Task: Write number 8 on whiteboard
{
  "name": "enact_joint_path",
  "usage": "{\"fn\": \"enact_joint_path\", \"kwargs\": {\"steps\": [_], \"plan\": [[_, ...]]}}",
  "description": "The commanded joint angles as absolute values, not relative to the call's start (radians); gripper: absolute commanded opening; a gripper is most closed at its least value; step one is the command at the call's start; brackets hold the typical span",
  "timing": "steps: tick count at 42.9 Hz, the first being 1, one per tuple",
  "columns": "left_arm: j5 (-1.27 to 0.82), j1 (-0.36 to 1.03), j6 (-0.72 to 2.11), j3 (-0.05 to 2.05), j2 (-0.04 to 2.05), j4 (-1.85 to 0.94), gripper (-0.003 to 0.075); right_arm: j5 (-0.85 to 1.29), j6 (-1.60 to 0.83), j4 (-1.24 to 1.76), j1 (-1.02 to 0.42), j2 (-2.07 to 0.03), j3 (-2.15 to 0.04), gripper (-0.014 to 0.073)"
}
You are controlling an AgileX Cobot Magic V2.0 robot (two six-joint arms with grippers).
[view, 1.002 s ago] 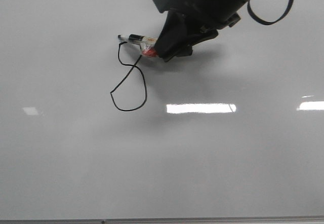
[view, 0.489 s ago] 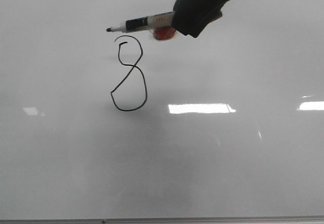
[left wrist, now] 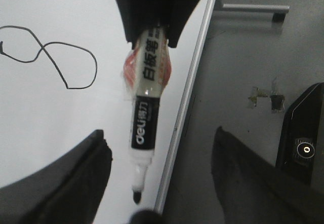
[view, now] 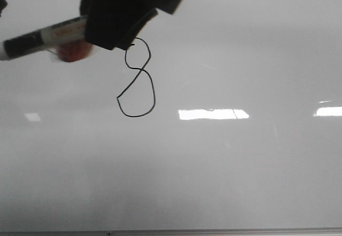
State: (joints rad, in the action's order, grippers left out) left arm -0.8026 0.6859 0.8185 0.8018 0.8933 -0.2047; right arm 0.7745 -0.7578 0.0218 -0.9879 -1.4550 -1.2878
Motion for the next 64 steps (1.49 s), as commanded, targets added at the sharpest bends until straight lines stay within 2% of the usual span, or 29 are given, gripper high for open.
{"fn": "enact_joint_path", "kwargs": {"steps": [1,7,18,32,35,43,49,52,54,60,63,64], "plan": [[-0.719,0.712,0.785,0.838,0.892,-0.187,0.0419,0.724,-0.763,0.013,-1.018,-1.413,-1.331,-0.0061],[-0.714,0.716,0.785,0.838,0.892,-0.187,0.0401,0.719,-0.763,0.013,-1.035,-1.413,-1.331,-0.0061],[-0.751,0.716,0.785,0.838,0.892,-0.187,0.0218,0.709,-0.763,0.014,-1.035,-1.413,-1.331,-0.0061],[-0.765,0.716,0.785,0.838,0.899,-0.194,0.02,0.698,-0.763,0.023,-1.035,-1.413,-1.331,-0.0061],[-0.765,0.716,0.785,0.838,0.907,-0.196,0.0161,0.698,-0.763,0.024,-1.035,-1.413,-1.331,-0.0061],[-0.765,0.716,0.785,0.838,0.921,-0.196,-0.0016,0.698,-0.763,0.039,-1.035,-1.413,-1.331,-0.0061],[-0.765,0.716,0.785,0.838,0.921,-0.196,-0.0021,0.698,-0.758,0.038,-1.035,-1.413,-1.331,-0.0053],[-0.767,0.716,0.781,0.838,0.921,-0.196,-0.0021,0.7,-0.745,0.038,-1.035,-1.413,-1.331,0.0],[-0.768,0.716,0.769,0.838,0.921,-0.196,-0.0021,0.703,-0.742,0.038,-1.035,-1.413,-1.331,0.0077],[-0.777,0.712,0.735,0.838,0.921,-0.196,-0.0021,0.723,-0.687,0.037,-1.027,-1.405,-1.331,0.039],[-0.777,0.712,0.72,0.832,0.921,-0.196,-0.0021,0.729,-0.65,0.037,-1.011,-1.389,-1.331,0.0531],[-0.772,0.712,0.709,0.826,0.921,-0.194,-0.0021,0.731,-0.638,0.037,-1.004,-1.38,-1.331,0.0554]]}}
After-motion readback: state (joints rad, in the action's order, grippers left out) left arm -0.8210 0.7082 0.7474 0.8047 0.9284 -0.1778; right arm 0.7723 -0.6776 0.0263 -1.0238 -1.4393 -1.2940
